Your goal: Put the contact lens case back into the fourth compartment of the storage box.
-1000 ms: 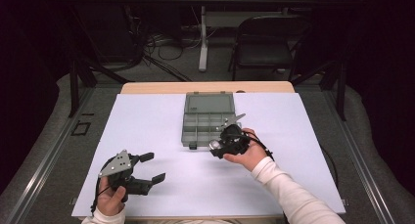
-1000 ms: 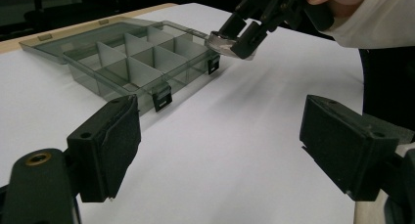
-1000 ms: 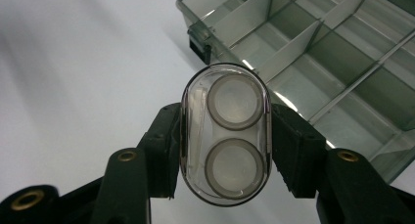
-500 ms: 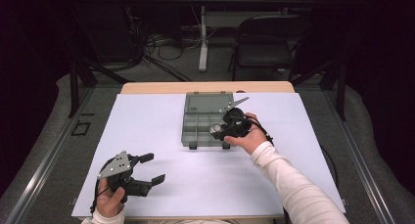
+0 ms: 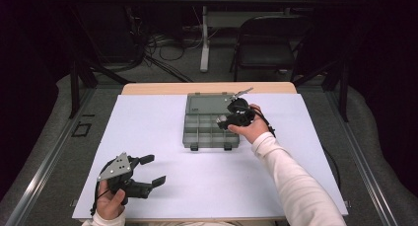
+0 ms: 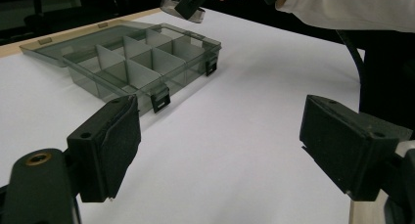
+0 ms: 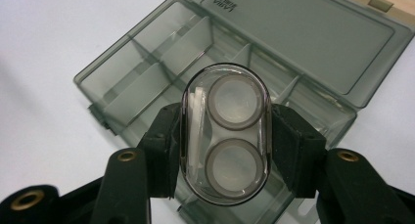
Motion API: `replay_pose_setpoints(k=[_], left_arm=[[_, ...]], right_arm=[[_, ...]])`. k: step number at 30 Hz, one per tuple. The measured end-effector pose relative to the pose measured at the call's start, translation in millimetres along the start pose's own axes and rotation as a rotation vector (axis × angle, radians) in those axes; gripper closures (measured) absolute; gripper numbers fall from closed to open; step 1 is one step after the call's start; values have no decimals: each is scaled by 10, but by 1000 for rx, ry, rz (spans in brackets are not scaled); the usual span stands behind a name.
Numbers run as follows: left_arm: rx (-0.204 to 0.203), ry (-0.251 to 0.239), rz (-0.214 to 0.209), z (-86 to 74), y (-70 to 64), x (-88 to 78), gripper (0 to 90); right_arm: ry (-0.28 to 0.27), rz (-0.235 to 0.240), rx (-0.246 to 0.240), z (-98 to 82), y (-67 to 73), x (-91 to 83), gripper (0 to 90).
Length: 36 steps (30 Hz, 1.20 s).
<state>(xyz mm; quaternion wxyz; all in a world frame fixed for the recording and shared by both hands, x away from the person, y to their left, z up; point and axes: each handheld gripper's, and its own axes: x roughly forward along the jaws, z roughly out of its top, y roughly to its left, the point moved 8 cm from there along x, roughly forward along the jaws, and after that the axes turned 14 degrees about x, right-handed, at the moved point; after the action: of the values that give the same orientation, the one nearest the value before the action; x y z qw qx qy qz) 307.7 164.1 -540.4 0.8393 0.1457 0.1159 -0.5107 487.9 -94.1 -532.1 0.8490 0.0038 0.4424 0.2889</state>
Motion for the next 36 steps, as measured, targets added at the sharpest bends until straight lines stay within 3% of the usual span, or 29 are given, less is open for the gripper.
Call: replay_pose_setpoints(k=[11,14,27,36], left_arm=[[-5,4,-1,-4,-1,13,160],[-2,-2,-7,1,-4,17,160],[-2,2,-5,-3,-1,11,160],[-3,-5,-7,1,-7,16,160]], right_arm=[[-5,-50,39,109,-193,141,488],[-6,-56,68,112,-237,195,488],[4,-91,109,100,-418,369,488],[0,-105,83,87,-433,423,488]])
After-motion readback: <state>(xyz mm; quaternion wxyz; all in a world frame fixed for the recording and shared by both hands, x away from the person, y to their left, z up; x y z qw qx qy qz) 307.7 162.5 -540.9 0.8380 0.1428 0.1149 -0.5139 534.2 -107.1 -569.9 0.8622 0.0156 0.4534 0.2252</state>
